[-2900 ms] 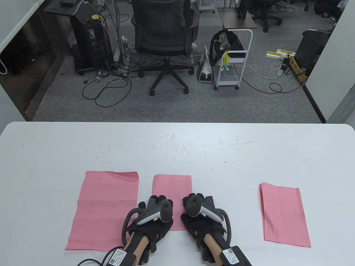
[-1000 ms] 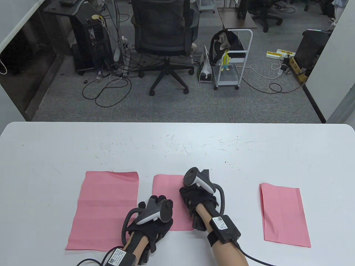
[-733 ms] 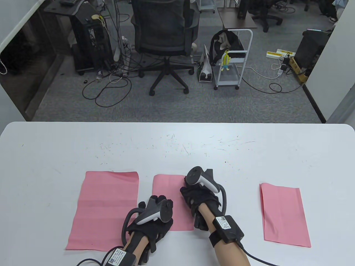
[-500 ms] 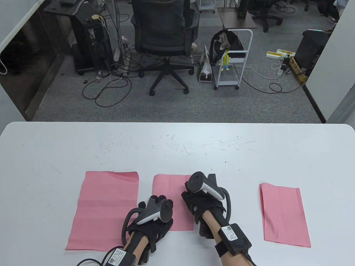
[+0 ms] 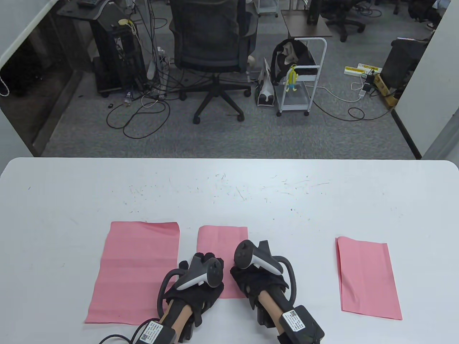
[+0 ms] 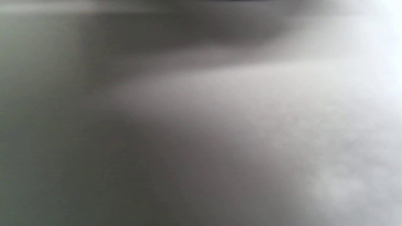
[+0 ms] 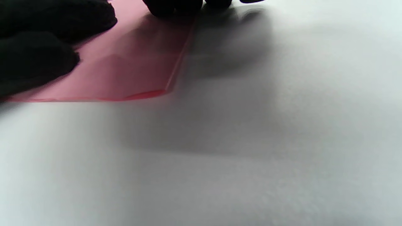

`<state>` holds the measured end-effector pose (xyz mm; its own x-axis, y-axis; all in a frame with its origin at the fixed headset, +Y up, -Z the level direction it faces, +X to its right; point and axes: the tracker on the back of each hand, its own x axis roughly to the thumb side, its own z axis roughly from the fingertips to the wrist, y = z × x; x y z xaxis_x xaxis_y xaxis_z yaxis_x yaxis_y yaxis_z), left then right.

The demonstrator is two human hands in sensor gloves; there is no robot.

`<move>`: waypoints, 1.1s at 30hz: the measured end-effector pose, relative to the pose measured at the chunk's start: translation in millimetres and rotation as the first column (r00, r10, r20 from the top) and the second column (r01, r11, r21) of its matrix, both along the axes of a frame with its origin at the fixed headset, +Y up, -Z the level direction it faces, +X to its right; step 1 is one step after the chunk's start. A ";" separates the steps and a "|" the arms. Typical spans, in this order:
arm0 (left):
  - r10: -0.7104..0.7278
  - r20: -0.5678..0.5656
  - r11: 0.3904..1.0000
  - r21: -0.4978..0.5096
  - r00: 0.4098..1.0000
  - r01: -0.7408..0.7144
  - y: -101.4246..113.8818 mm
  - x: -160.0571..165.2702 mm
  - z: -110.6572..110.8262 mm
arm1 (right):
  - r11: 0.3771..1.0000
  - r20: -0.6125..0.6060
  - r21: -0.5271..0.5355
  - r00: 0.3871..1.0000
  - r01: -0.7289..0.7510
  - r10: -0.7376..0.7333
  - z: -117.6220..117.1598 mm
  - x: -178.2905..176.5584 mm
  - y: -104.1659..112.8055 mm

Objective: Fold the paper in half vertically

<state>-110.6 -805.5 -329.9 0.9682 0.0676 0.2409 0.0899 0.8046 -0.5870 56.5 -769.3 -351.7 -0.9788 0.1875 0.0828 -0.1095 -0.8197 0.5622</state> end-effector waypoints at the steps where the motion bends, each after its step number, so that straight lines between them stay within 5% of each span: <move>1: 0.000 0.000 1.000 0.000 1.000 0.000 0.0 0.0 0.0 | 1.000 0.002 0.000 1.000 0.007 -0.007 -0.1 0.3 0.0; 23: -0.001 0.000 1.000 -0.004 1.000 0.001 -0.3 -0.1 -0.1 | 1.000 -0.091 0.013 0.996 -0.011 0.012 75.5 -0.6 0.8; 33: -0.001 0.000 1.000 -0.005 1.000 0.001 -0.2 0.2 -0.2 | 1.000 -0.084 0.019 0.996 -0.013 0.014 79.0 -0.7 -0.3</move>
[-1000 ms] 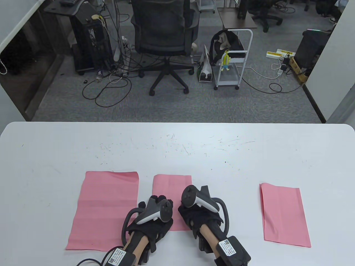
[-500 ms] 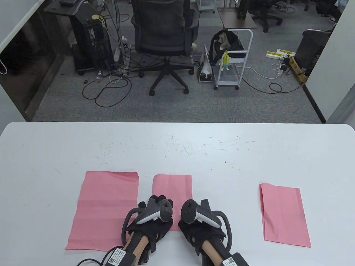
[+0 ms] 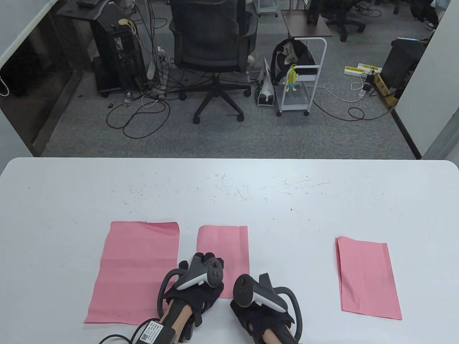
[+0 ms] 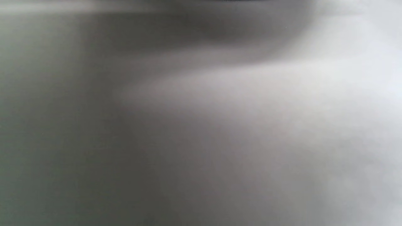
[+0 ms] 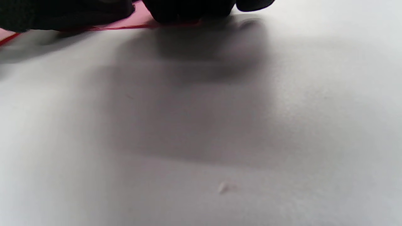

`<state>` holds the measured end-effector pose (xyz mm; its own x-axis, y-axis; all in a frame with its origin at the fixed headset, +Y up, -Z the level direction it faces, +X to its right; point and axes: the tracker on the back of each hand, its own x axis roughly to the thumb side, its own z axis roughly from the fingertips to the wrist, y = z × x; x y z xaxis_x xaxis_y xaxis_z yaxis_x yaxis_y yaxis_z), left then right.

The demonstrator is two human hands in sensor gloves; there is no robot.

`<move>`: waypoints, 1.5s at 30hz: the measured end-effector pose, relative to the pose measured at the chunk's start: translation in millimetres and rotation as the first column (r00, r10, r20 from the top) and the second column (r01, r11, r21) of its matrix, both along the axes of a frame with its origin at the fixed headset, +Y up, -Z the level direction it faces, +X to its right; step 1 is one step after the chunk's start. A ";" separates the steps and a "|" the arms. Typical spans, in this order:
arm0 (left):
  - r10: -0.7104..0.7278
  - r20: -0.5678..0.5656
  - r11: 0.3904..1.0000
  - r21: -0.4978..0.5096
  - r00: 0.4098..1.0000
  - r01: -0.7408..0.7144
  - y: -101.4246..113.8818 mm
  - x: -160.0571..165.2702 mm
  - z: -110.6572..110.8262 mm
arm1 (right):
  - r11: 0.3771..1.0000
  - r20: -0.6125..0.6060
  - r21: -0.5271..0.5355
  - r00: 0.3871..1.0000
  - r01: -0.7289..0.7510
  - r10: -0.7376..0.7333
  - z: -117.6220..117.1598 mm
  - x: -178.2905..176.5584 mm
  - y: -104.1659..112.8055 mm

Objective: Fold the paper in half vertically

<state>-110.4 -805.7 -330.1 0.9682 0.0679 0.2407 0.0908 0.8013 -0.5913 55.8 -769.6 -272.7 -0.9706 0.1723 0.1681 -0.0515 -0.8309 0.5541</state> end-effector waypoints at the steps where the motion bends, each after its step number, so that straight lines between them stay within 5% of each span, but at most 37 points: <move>1: 0.000 0.000 1.000 0.000 1.000 0.000 0.0 0.0 0.0 | 1.000 0.005 -0.006 1.000 0.013 -0.013 -0.9 1.1 -0.2; 8: 0.001 0.001 1.000 -0.003 1.000 -0.001 0.1 0.0 0.0 | 0.997 0.022 -0.052 0.998 0.064 -0.063 -9.4 8.0 2.0; 16: 0.001 0.000 1.000 -0.002 1.000 -0.001 0.2 0.0 0.0 | 0.985 0.282 0.017 0.944 0.173 -0.170 -64.3 34.7 20.4; 23: 0.003 0.001 1.000 0.000 1.000 -0.003 0.2 -0.1 -0.1 | 0.964 0.408 0.011 0.878 0.267 -0.248 -98.2 45.7 -8.1; 32: 0.005 0.001 1.000 0.005 1.000 -0.005 -0.1 -0.3 0.0 | 0.986 0.369 -0.082 0.923 0.145 -0.106 -101.9 30.5 -31.6; 45: 0.004 0.000 1.000 0.005 1.000 -0.004 -0.2 -0.3 -0.1 | 0.978 0.313 -0.090 0.937 0.191 -0.154 -98.1 15.2 -20.8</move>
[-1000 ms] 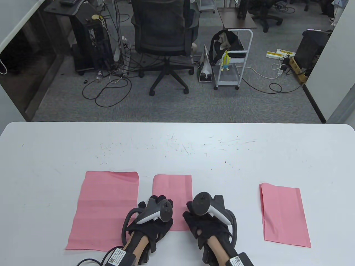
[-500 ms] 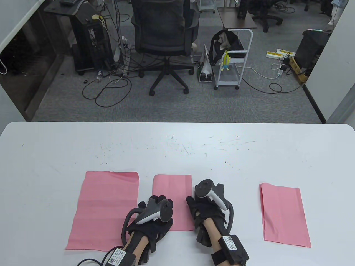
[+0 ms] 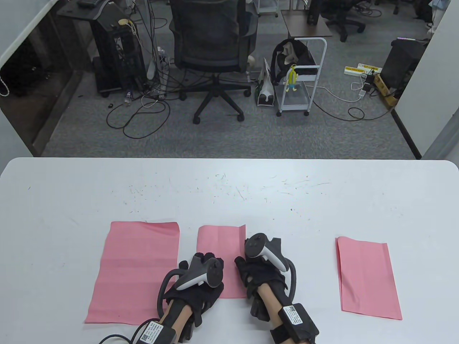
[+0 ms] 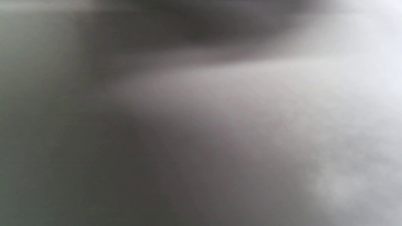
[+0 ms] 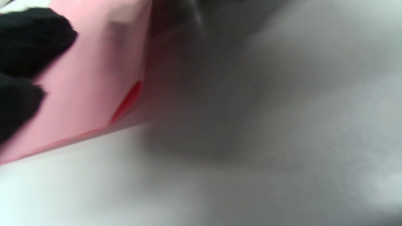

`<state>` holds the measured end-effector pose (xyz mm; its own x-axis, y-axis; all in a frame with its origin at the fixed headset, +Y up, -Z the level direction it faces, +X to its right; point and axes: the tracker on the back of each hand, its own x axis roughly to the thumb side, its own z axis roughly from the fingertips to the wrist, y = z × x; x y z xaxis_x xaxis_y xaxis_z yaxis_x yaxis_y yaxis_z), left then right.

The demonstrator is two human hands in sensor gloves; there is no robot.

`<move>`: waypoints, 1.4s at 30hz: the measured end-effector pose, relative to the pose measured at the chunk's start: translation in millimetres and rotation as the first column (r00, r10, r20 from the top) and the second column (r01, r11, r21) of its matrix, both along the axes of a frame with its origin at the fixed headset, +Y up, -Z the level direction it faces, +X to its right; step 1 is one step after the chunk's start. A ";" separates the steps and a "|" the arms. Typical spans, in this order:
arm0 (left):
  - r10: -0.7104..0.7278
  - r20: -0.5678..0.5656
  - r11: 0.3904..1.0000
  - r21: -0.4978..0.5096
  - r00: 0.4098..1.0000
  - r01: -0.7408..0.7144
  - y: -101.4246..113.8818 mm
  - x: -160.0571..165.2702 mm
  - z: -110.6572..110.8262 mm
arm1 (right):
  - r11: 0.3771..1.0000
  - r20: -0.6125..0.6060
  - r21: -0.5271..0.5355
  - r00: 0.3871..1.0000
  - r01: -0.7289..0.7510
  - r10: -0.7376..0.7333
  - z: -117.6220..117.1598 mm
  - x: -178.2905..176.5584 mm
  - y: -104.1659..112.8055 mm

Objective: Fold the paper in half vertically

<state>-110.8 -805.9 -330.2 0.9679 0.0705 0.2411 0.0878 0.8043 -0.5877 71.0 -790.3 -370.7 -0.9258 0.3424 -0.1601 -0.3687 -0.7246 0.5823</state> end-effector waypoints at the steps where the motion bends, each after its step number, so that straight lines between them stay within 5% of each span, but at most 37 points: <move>1: 0.000 0.000 1.000 0.000 1.000 0.000 0.0 0.0 0.0 | 1.000 -0.015 -0.002 1.000 0.017 -0.017 1.0 -2.9 2.7; 8: -0.001 0.000 1.000 0.000 1.000 0.001 0.4 -0.1 0.0 | 0.985 -0.060 -0.017 0.983 0.175 -0.175 5.7 -11.2 16.4; 14: -0.001 0.001 1.000 0.000 1.000 0.001 0.3 0.2 0.1 | 0.917 0.066 -0.044 0.917 0.396 -0.393 4.7 3.4 14.6; 20: -0.003 0.001 1.000 -0.001 1.000 0.003 0.3 0.5 0.1 | 0.938 0.186 -0.004 0.922 0.347 -0.340 4.3 14.9 9.0; 27: -0.003 0.001 1.000 0.000 1.000 0.003 0.3 0.7 0.2 | 0.980 0.182 0.076 0.964 0.183 -0.194 7.3 10.0 3.8; 35: -0.023 -0.003 1.000 0.003 1.000 0.023 3.1 0.7 -1.0 | 0.980 0.184 0.097 0.965 0.172 -0.187 9.5 8.8 3.9; 42: 0.049 -0.041 0.995 0.089 0.998 -0.046 37.4 2.9 -4.9 | 0.979 0.187 0.090 0.962 0.185 -0.199 10.2 9.5 4.0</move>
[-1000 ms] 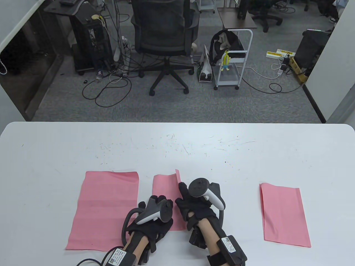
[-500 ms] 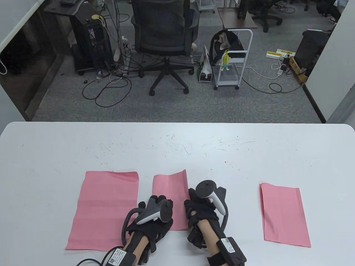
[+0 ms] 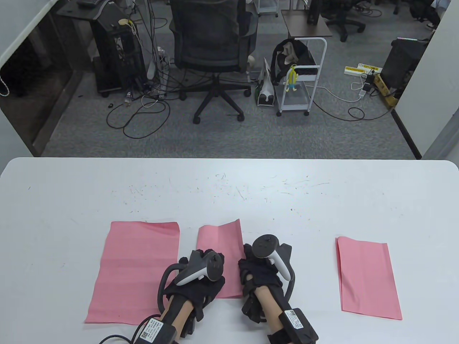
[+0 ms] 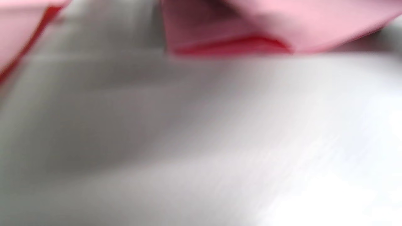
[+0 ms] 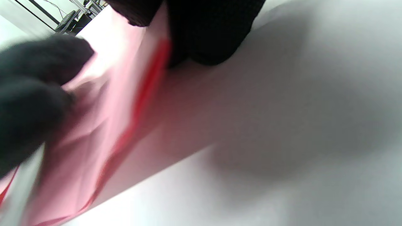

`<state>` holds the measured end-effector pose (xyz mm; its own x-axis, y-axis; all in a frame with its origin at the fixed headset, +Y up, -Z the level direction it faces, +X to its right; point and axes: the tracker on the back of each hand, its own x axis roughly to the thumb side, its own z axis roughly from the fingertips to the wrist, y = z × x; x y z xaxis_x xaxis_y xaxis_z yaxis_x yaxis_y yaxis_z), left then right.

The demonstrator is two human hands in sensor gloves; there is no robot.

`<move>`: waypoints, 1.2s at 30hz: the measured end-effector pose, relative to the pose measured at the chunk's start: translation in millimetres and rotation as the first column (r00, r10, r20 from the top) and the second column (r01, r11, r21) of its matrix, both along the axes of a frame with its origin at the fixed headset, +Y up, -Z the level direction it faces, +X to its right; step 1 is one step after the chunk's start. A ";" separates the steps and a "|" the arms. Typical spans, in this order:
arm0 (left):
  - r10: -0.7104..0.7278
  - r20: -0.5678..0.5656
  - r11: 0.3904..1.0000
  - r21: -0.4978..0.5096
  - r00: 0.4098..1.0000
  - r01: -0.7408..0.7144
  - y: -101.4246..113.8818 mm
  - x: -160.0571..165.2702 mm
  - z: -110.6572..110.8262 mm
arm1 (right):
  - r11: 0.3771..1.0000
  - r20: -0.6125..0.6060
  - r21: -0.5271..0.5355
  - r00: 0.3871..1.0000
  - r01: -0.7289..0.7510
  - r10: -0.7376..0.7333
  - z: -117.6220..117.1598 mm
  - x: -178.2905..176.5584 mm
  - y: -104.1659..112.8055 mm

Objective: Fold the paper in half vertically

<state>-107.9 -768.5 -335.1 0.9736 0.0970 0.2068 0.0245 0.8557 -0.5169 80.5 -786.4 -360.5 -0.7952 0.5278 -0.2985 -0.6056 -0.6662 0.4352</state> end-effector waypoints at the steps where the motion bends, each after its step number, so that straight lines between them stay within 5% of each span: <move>1: 0.011 -0.002 0.999 0.030 1.000 -0.011 7.2 0.7 1.0 | 1.000 -0.001 -0.001 1.000 0.000 0.000 -0.1 0.0 0.0; 10: 0.091 0.014 0.956 0.280 0.996 -0.091 66.0 1.8 20.3 | 1.000 0.003 -0.007 1.000 0.011 -0.011 0.4 0.3 0.2; 20: 0.091 0.051 0.943 0.317 0.995 -0.102 77.9 6.9 28.9 | 0.998 0.021 -0.015 0.998 0.060 -0.060 0.4 4.7 -2.0; 25: 0.095 0.056 0.940 0.324 0.994 -0.108 80.0 5.2 29.4 | 0.973 0.061 -0.027 0.972 0.231 -0.229 1.4 21.9 -2.7; 30: 0.112 0.058 0.937 0.327 0.992 -0.125 81.7 3.2 29.7 | 0.962 0.082 0.107 0.962 0.250 -0.259 9.7 56.0 38.8; 36: 0.097 0.069 0.936 0.334 0.993 -0.114 81.7 5.6 32.1 | 0.964 0.167 0.255 0.979 0.074 -0.119 27.1 132.8 102.2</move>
<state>-102.3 -686.8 -303.0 0.9489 0.1149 0.2939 -0.0569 0.9784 -0.1989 213.2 -684.2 -333.4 -0.6821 0.6744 -0.2826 -0.7252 -0.6735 0.1431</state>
